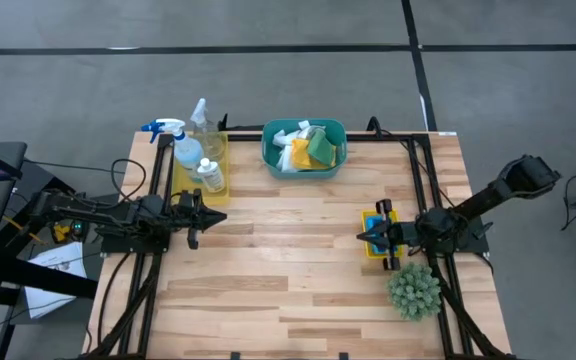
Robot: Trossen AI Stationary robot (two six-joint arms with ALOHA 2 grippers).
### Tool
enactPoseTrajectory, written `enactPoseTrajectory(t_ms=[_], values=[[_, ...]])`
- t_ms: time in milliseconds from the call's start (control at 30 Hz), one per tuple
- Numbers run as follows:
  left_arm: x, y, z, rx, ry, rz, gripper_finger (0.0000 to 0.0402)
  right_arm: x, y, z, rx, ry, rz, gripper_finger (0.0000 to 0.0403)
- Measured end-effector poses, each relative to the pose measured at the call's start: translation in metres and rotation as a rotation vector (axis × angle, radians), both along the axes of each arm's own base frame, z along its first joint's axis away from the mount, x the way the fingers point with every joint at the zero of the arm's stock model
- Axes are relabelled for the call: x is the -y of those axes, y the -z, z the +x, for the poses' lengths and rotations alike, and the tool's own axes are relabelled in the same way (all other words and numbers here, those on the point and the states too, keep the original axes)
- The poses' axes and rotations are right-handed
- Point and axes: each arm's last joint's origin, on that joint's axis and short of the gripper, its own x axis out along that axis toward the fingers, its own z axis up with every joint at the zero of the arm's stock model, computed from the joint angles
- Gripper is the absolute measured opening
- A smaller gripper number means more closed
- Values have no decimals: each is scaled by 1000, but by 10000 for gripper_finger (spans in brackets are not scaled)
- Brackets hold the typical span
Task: Pick & Place Kitchen Items
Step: Return to Home Position
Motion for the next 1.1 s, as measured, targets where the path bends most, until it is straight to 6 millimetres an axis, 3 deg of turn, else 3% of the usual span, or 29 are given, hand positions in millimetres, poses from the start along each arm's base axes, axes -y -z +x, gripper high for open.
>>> enactPoseTrajectory(t_ms=[567, 867, 1100], values=[[0, 0, 0, 0, 0, 0, 3, 21, 3, -13, -162, 103, -70, 0], [0, 0, 0, 0, 0, 0, 3, 31, 8, -31, -252, 119, -70, 0], [0, 0, 0, 0, 0, 0, 3, 43, 8, -48, -241, 149, 35, 0]])
